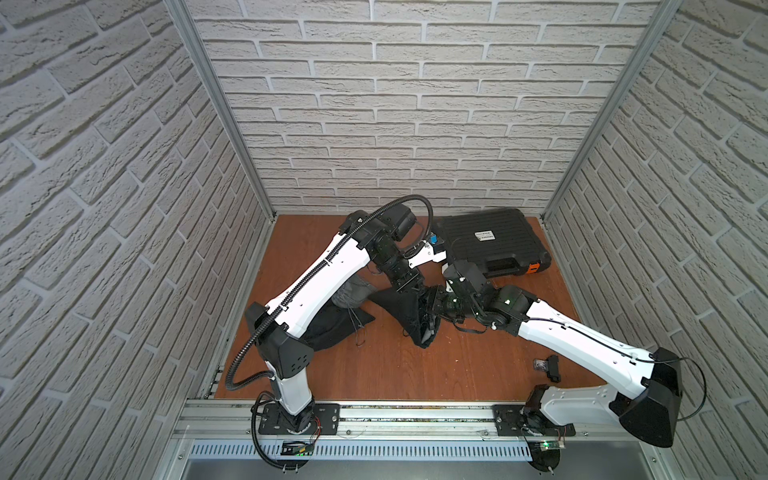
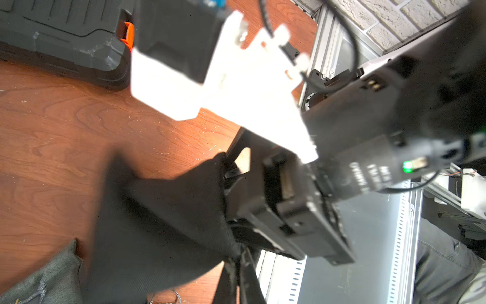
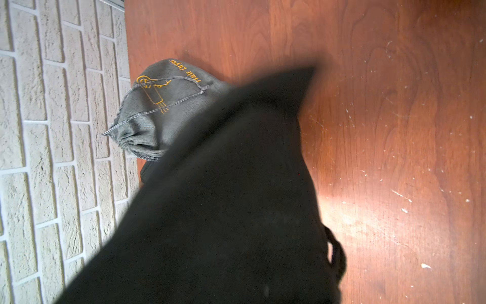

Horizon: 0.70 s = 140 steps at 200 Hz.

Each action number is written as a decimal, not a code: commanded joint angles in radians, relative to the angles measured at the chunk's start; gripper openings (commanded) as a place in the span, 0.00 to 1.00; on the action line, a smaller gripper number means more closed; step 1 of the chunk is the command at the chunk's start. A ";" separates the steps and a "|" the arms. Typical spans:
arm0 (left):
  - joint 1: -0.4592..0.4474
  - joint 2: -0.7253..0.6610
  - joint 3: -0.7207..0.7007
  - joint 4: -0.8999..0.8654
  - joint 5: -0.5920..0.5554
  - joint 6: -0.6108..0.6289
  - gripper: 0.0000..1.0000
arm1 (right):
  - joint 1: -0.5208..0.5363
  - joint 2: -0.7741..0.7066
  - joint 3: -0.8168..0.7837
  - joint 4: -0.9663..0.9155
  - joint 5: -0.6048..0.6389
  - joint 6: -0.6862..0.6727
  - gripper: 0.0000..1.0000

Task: Pack away hair dryers
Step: Place the hair dryer in the drawstring bag, then pull the drawstrings on both sides of the drawstring bag.

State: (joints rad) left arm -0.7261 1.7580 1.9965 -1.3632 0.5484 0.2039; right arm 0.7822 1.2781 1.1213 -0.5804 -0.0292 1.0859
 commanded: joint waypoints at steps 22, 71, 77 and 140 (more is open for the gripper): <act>0.031 -0.010 0.043 -0.010 0.074 -0.021 0.00 | -0.005 -0.032 0.037 0.003 -0.009 -0.030 0.51; 0.072 -0.032 0.049 -0.007 0.082 -0.029 0.00 | 0.001 -0.099 0.054 -0.062 0.025 -0.080 0.47; 0.079 -0.036 0.046 -0.004 0.085 -0.031 0.00 | 0.003 -0.118 0.054 -0.078 0.036 -0.090 0.46; 0.133 -0.049 0.007 0.019 0.098 -0.052 0.00 | 0.041 -0.193 -0.011 -0.155 0.112 -0.124 0.47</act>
State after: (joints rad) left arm -0.6064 1.7569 2.0087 -1.3762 0.5995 0.1619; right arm 0.7967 1.0740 1.1419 -0.7288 0.0471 0.9905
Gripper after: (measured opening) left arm 0.050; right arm 0.461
